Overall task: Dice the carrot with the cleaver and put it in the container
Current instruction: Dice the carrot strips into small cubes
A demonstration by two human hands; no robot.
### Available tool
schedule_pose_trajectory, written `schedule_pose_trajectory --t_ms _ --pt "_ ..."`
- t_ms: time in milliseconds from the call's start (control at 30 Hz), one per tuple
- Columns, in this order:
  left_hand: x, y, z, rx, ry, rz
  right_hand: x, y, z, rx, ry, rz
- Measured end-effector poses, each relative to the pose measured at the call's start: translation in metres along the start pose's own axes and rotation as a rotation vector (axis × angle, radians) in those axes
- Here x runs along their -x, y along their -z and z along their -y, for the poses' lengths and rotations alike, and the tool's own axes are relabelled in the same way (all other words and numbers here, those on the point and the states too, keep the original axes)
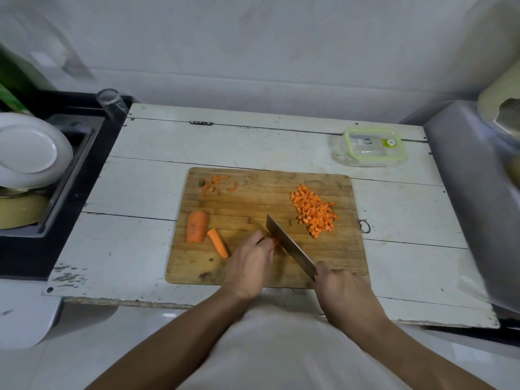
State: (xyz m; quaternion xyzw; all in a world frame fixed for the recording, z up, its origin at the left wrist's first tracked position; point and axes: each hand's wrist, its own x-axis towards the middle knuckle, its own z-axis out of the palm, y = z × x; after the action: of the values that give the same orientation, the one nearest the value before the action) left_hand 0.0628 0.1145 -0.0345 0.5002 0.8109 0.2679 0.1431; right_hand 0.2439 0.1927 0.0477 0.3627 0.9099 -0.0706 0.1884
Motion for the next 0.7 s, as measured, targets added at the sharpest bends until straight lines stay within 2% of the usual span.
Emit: schedule_pose_trajectory --t_ms 133,367,700 --pt "0.000 -0.002 0.001 -0.006 -0.005 0.009 -0.014 0.003 0.012 -0.015 0.041 0.007" --pt "0.012 -0.007 0.008 -0.027 -0.058 0.026 -0.019 0.004 0.007 -0.194 -0.017 -0.088" --pt "0.007 -0.003 0.011 -0.104 -0.108 0.094 -0.009 -0.001 0.015 -0.014 0.046 -0.013"
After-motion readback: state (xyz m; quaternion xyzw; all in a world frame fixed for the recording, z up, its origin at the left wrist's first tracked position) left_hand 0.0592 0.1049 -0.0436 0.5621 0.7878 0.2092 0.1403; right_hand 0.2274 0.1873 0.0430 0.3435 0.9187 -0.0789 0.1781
